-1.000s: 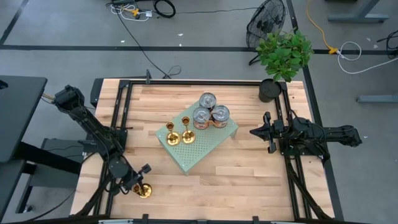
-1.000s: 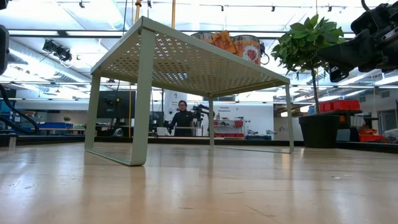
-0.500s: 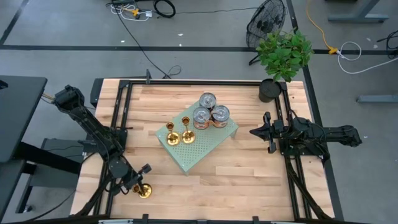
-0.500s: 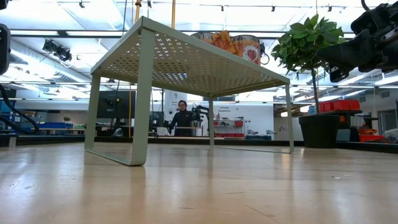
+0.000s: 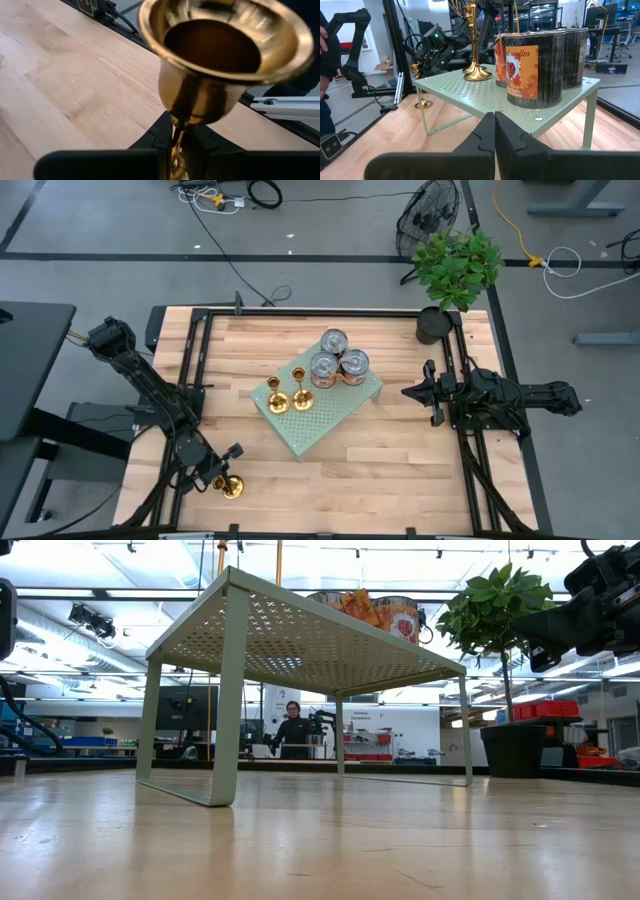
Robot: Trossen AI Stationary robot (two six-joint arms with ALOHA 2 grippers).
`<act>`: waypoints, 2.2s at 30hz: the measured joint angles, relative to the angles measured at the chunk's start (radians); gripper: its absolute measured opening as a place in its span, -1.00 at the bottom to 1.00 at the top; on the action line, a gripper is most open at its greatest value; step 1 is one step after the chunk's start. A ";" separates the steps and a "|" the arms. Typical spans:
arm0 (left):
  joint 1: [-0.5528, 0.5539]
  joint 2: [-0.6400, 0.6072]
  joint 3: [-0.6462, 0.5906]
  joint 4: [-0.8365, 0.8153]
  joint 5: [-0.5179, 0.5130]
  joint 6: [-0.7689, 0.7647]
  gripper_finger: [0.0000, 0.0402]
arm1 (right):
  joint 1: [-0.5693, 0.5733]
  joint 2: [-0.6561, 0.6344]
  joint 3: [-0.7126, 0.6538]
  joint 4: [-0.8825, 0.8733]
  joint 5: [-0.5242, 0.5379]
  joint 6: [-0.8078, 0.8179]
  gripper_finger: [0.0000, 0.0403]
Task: Pick & Place candle stick holders
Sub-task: Put the gold candle holder on the shelf
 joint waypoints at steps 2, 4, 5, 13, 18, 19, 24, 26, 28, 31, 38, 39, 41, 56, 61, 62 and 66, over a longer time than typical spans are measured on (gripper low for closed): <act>0.000 0.000 0.000 0.000 0.000 0.000 -0.84 | 0.000 0.000 0.000 0.000 0.000 0.000 -0.99; 0.000 0.000 0.000 0.000 0.000 0.000 -0.83 | 0.000 0.000 0.000 0.000 0.000 0.000 -0.99; 0.000 0.000 0.000 0.000 0.000 0.000 -0.83 | 0.000 0.000 0.000 0.000 0.000 0.000 -0.99; 0.000 0.000 0.000 0.000 0.000 0.000 -0.86 | 0.000 0.000 0.000 0.000 0.000 0.000 -0.99; 0.000 0.000 0.000 0.000 0.001 0.000 -0.85 | 0.000 0.000 0.000 0.000 0.000 0.000 -0.99; 0.000 0.000 0.000 0.000 0.001 0.000 -0.85 | 0.000 0.000 0.000 0.000 0.000 0.000 -0.99; 0.000 0.000 0.000 0.000 0.001 -0.001 -0.87 | 0.000 0.000 0.000 0.000 0.000 0.000 -0.99; 0.000 0.000 0.000 0.000 0.001 -0.001 -0.86 | 0.000 0.000 0.000 0.000 0.000 0.000 -0.99; 0.000 0.000 0.000 0.000 0.001 -0.001 -0.86 | 0.000 0.000 0.000 0.000 0.000 0.000 -0.99; 0.000 0.000 0.000 0.000 0.000 -0.001 -0.88 | 0.000 0.000 0.000 0.000 0.000 0.000 -0.99; 0.000 0.000 0.000 0.001 0.001 -0.001 -0.87 | 0.000 0.000 0.000 0.000 0.000 0.000 -0.99; 0.000 0.000 0.000 0.001 0.001 -0.001 -0.88 | 0.000 0.000 0.000 0.000 0.000 0.000 -0.99; 0.000 0.000 0.000 0.001 0.001 -0.001 -0.89 | 0.000 0.000 0.000 0.000 0.000 0.000 -0.99; 0.000 0.000 0.000 0.001 0.001 -0.001 -0.89 | 0.000 0.000 0.000 0.000 0.000 0.000 -0.99; 0.000 0.000 0.000 0.001 0.001 -0.001 -0.90 | 0.000 0.000 0.000 0.000 0.000 0.000 -0.99; 0.000 0.000 0.000 0.001 0.001 0.000 -0.90 | 0.000 0.000 0.000 0.000 0.000 0.000 -0.99; 0.000 0.000 0.000 0.001 0.001 -0.001 -0.90 | 0.000 0.000 0.000 0.000 0.000 0.000 -0.99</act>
